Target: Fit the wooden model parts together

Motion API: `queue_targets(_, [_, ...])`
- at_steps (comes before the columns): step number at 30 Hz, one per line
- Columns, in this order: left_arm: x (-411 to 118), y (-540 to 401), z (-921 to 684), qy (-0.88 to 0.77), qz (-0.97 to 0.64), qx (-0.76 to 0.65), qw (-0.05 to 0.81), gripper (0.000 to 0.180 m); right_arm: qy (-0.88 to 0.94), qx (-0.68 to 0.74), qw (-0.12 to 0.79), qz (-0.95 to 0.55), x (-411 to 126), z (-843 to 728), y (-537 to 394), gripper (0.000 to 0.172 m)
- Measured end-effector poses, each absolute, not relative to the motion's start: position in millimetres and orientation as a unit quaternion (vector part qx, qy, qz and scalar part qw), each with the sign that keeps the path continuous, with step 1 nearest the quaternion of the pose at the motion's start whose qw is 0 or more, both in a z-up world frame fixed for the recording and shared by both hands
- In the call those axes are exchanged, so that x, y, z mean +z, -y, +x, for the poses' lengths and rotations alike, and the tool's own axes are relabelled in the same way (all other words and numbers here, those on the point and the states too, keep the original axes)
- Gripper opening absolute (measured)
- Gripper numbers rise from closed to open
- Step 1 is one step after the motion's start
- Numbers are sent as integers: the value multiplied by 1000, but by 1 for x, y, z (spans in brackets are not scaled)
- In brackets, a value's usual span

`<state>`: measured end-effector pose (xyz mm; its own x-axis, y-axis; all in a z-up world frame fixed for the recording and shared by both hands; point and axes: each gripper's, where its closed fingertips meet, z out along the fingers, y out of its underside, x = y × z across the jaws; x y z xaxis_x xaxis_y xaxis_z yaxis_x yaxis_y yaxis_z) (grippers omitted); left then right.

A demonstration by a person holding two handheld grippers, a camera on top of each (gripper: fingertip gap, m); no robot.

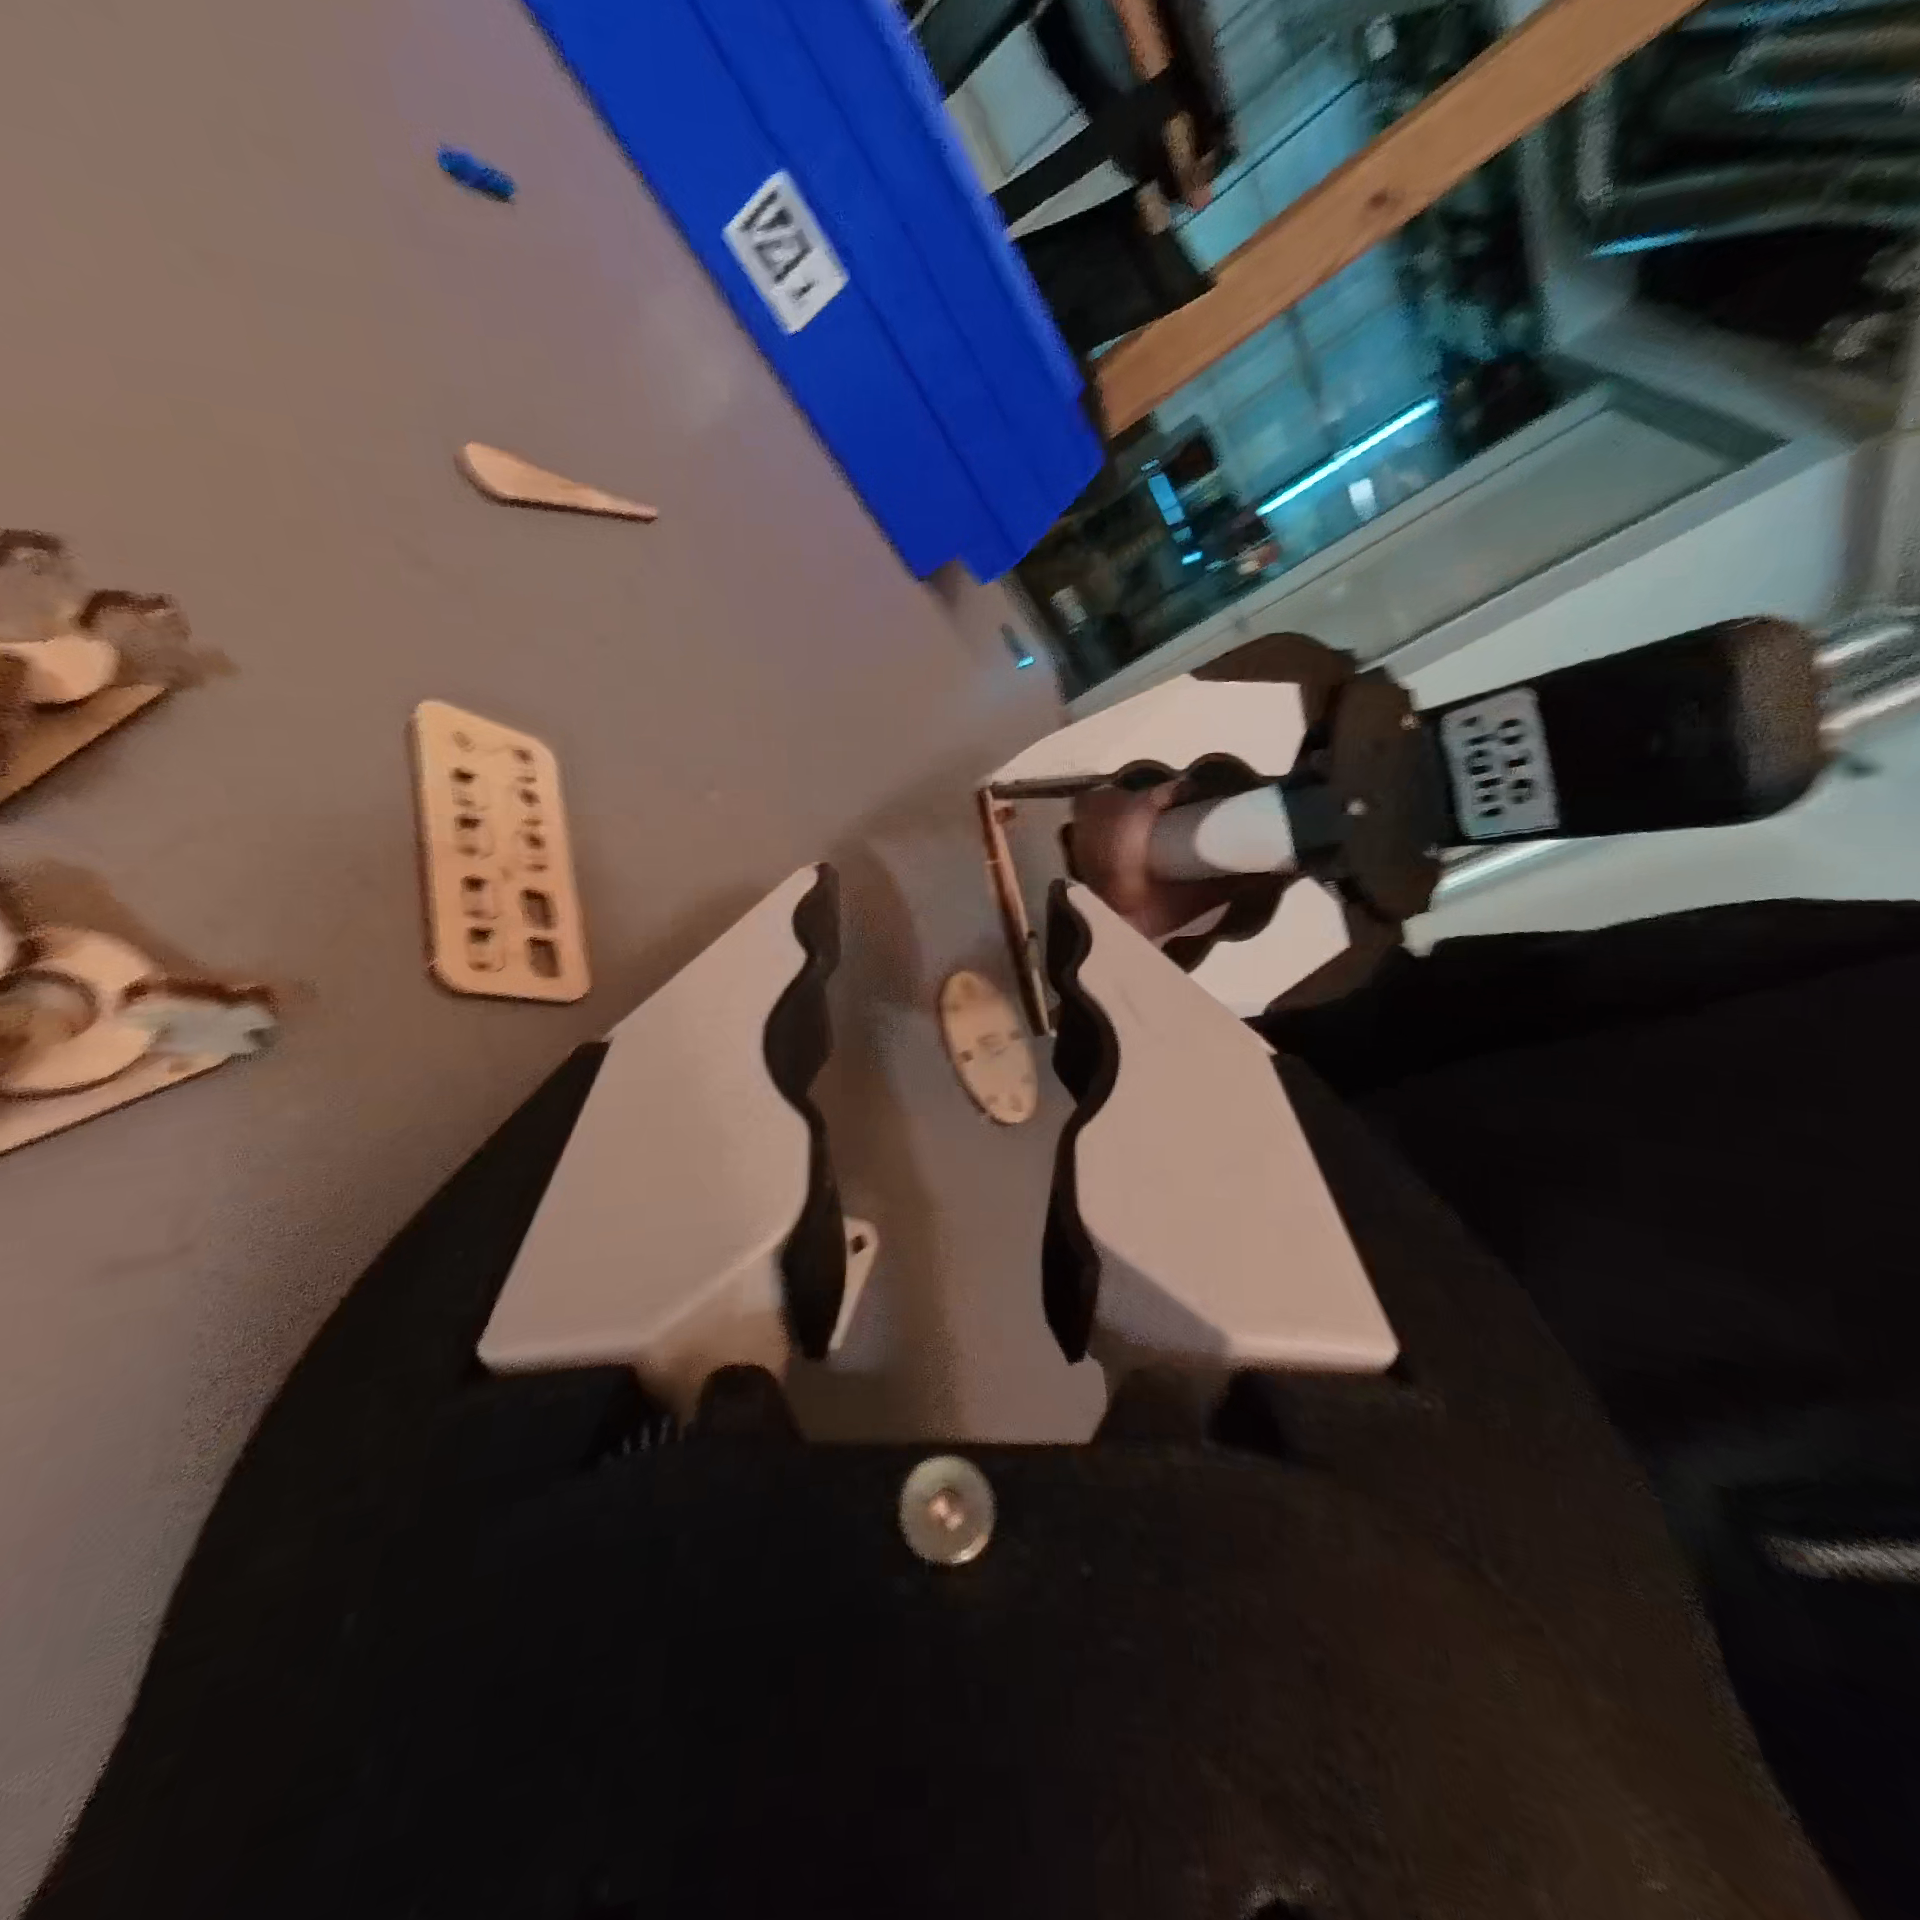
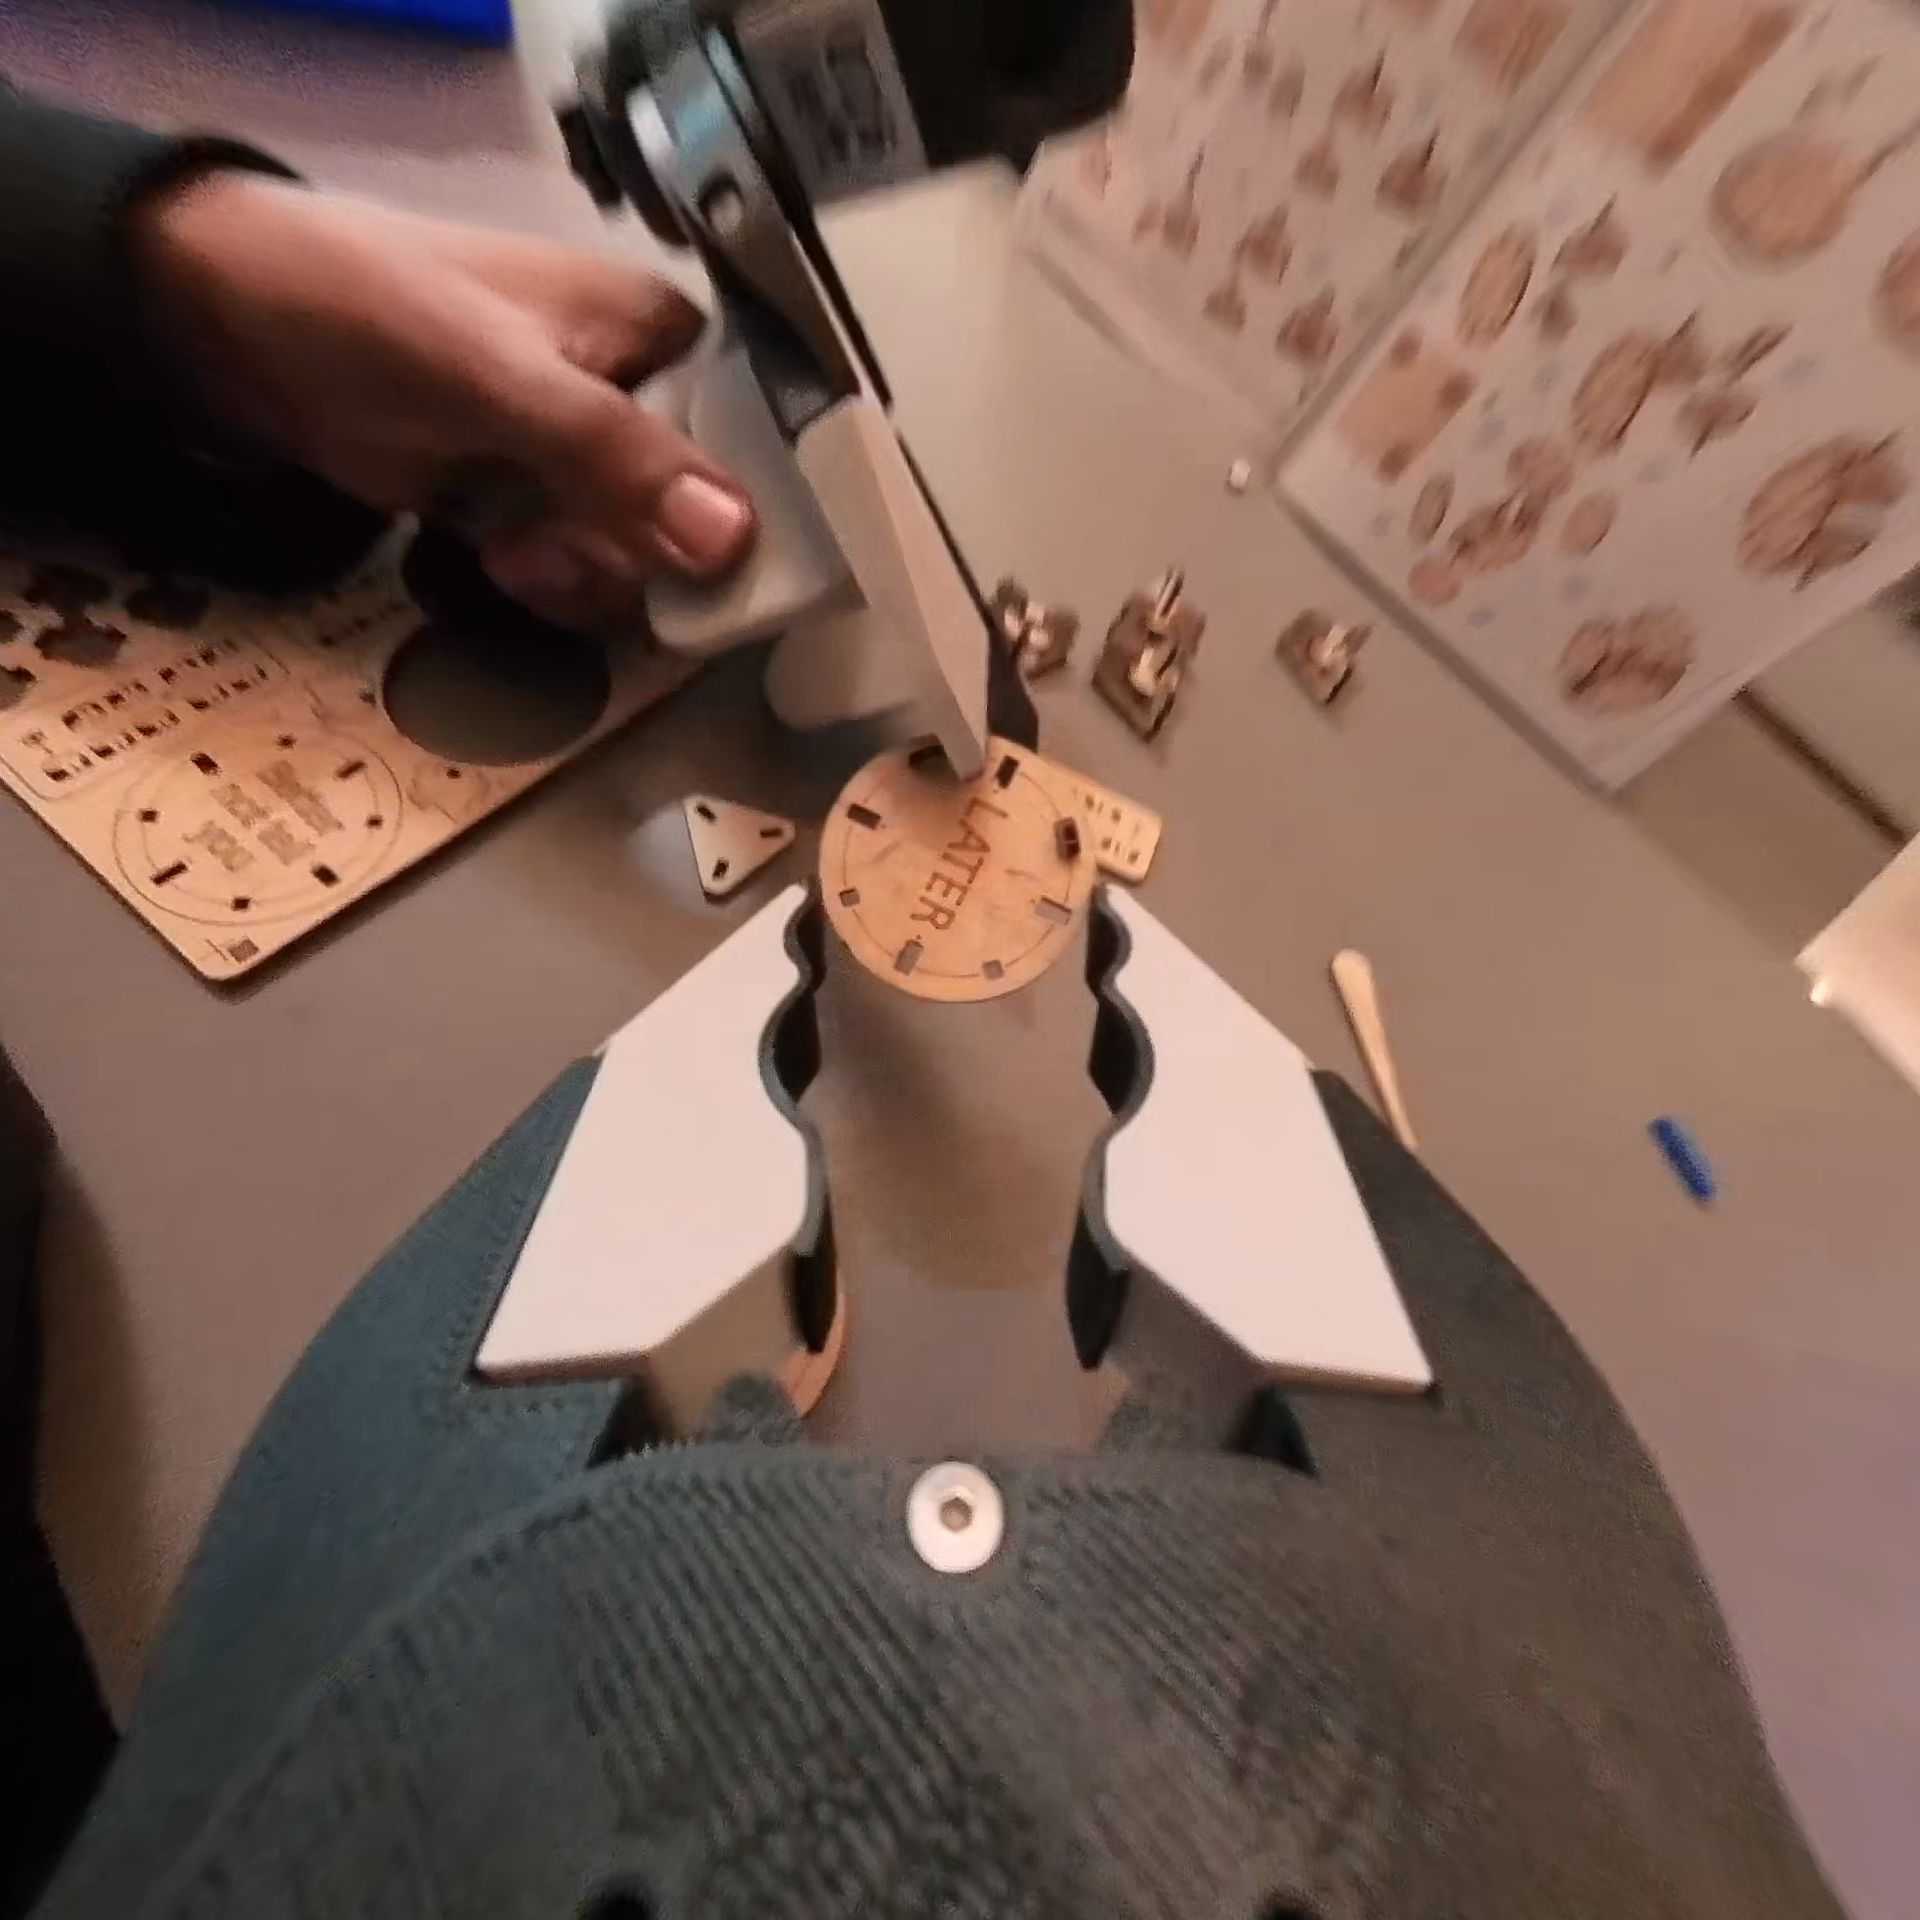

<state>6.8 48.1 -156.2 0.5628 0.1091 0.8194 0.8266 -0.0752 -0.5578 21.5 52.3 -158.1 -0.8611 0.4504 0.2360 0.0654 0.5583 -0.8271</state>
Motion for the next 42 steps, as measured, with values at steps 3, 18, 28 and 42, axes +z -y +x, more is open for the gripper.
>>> queue_targets(3, [-134, -51, 16, 320, -615, -373, 617, 31, 840, 475, 234, -115, -140, 24, -44, 49])
queue_targets(18, [-93, -33, 21, 204, -596, -319, 709, 0, 681, 707, -59, -182, -84, 18, -38, 30])
queue_targets(28, [-93, -41, 38, 148, -629, -294, 704, 0, 714, 687, -73, -110, -84, 27, -24, 8])
queue_targets(42, [-99, -43, 39, 141, -666, -236, 694, 0, 724, 676, -81, -113, -90, 30, -27, 5])
